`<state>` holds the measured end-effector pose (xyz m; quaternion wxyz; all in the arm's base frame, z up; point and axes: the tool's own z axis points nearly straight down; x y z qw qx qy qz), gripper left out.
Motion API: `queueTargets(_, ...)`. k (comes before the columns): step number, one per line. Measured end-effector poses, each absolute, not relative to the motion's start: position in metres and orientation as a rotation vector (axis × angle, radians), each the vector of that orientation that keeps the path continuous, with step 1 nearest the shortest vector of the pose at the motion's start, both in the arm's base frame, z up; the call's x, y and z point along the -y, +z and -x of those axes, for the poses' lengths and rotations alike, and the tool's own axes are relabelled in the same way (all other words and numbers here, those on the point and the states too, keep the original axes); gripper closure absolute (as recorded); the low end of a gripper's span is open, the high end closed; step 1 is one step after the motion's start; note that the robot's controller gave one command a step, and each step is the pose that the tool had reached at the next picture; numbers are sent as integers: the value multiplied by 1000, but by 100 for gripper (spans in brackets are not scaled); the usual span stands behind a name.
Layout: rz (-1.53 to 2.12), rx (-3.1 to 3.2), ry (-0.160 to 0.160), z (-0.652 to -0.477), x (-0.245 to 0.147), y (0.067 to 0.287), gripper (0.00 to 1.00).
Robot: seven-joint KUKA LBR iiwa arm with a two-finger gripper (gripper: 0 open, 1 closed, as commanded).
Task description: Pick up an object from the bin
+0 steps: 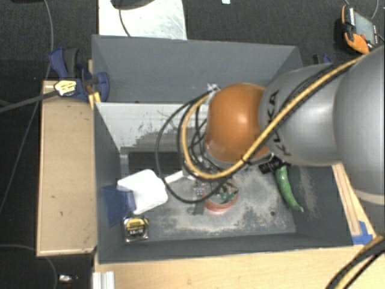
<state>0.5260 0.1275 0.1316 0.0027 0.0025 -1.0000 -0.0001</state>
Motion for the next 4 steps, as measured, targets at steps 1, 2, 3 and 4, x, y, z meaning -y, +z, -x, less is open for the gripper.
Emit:
queueTargets(1, 3, 3144, -2, -528, -127, 136, 0)
queueTargets(2, 229, 3137, -3, -566, -88, 71, 0)
queueTargets(3, 19, 3155, -7, -588, -187, 73, 0)
queueTargets(4, 41, 3153, 0, -555, -215, 73, 0)
